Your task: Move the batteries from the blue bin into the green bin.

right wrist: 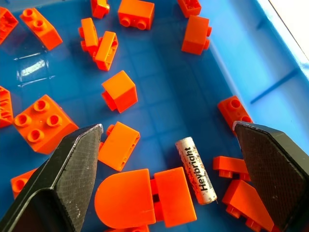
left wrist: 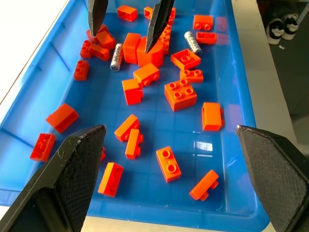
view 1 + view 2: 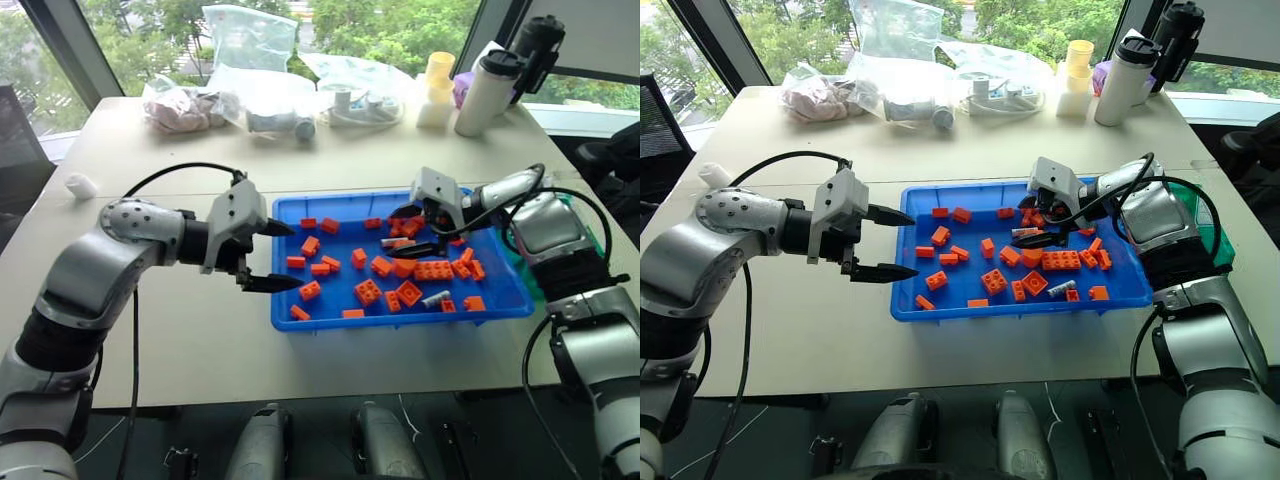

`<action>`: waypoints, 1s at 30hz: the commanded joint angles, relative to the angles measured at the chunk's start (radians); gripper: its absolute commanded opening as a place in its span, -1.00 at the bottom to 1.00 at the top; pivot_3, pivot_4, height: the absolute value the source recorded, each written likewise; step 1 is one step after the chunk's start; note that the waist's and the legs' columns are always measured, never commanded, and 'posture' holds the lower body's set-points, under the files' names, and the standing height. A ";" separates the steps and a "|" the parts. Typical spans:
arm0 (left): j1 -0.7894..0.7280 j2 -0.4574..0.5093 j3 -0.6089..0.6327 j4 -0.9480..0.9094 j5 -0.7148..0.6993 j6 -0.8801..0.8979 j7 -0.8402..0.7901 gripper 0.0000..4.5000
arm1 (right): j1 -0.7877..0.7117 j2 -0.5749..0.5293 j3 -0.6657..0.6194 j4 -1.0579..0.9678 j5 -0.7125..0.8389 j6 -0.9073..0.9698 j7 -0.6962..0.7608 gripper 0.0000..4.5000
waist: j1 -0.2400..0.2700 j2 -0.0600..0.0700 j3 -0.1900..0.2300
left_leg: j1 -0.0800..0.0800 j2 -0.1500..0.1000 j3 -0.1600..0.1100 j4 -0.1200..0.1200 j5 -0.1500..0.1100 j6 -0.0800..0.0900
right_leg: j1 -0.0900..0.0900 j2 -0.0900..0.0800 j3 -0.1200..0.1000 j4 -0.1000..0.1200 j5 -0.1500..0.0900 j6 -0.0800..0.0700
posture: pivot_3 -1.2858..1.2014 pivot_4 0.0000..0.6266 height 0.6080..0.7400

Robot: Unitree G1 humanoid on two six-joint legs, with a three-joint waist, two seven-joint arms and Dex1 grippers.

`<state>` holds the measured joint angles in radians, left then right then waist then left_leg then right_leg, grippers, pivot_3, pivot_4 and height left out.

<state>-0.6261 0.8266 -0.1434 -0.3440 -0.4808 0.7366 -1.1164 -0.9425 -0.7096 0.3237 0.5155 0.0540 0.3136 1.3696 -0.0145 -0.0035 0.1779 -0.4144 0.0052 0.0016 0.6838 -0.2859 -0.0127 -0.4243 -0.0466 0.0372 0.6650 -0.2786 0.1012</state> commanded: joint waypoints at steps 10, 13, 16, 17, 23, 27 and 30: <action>0.009 0.010 0.015 -0.021 0.017 -0.010 0.036 1.00 | -0.142 0.110 0.060 0.272 -0.157 0.003 -0.037 0.99 | -0.004 0.000 0.000 | 0.000 0.000 0.000 0.000 0.000 0.000 | 0.000 0.000 0.000 0.001 0.000 0.000 | 0.03 -0.52 1.00; 0.004 0.001 0.010 -0.018 0.022 -0.012 0.042 1.00 | -0.143 0.116 0.082 0.294 -0.190 -0.013 -0.025 0.99 | -0.001 0.000 0.000 | 0.000 0.000 0.000 0.000 0.000 0.000 | 0.000 0.000 0.000 0.001 0.000 0.000 | 0.03 -0.52 1.00; 0.002 -0.010 0.012 -0.013 0.022 -0.019 0.049 1.00 | -0.150 0.128 0.116 0.314 -0.252 -0.047 -0.068 0.56 | -0.003 0.000 0.000 | 0.000 0.000 0.000 0.000 0.000 0.000 | 0.000 0.000 0.000 0.001 0.000 0.000 | 0.03 -0.52 1.00; 0.002 -0.013 0.012 -0.011 0.022 -0.020 0.051 1.00 | -0.151 0.128 0.125 0.313 -0.267 -0.065 -0.070 0.39 | -0.003 0.000 0.000 | 0.000 0.000 0.000 0.000 0.000 0.000 | 0.000 0.000 0.000 0.001 0.000 0.000 | 0.03 -0.52 1.00; -0.001 -0.036 0.018 -0.009 0.022 -0.024 0.071 1.00 | -0.131 0.132 0.135 0.267 -0.302 -0.111 -0.057 -0.50 | -0.005 0.000 0.000 | 0.001 0.000 0.000 0.000 0.000 0.000 | 0.000 0.000 0.000 0.001 0.000 0.000 | 0.03 -0.52 1.00; -0.001 -0.039 0.018 -0.012 0.022 -0.021 0.076 1.00 | -0.128 0.138 0.117 0.255 -0.298 -0.105 -0.063 -0.50 | -0.005 0.000 0.000 | 0.001 0.000 0.000 0.000 0.000 0.000 | 0.000 0.000 0.000 0.001 0.000 0.000 | 0.03 -0.52 1.00; 0.003 -0.035 0.020 -0.015 0.020 -0.020 0.078 1.00 | -0.138 0.137 0.077 0.230 -0.271 -0.088 -0.082 -0.50 | -0.005 0.000 0.000 | 0.001 0.000 0.000 0.000 0.000 -0.001 | 0.000 0.000 0.000 0.001 0.000 0.000 | 0.03 -0.52 1.00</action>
<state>-0.6141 0.7843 -0.1437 -0.3431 -0.4616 0.7279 -1.0405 -1.0741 -0.5762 0.4358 0.7727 -0.2308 0.2129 1.2998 -0.0193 -0.0037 0.1776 -0.4137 0.0052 0.0016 0.6837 -0.2856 -0.0132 -0.4245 -0.0467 0.0375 0.6663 -0.2786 0.1011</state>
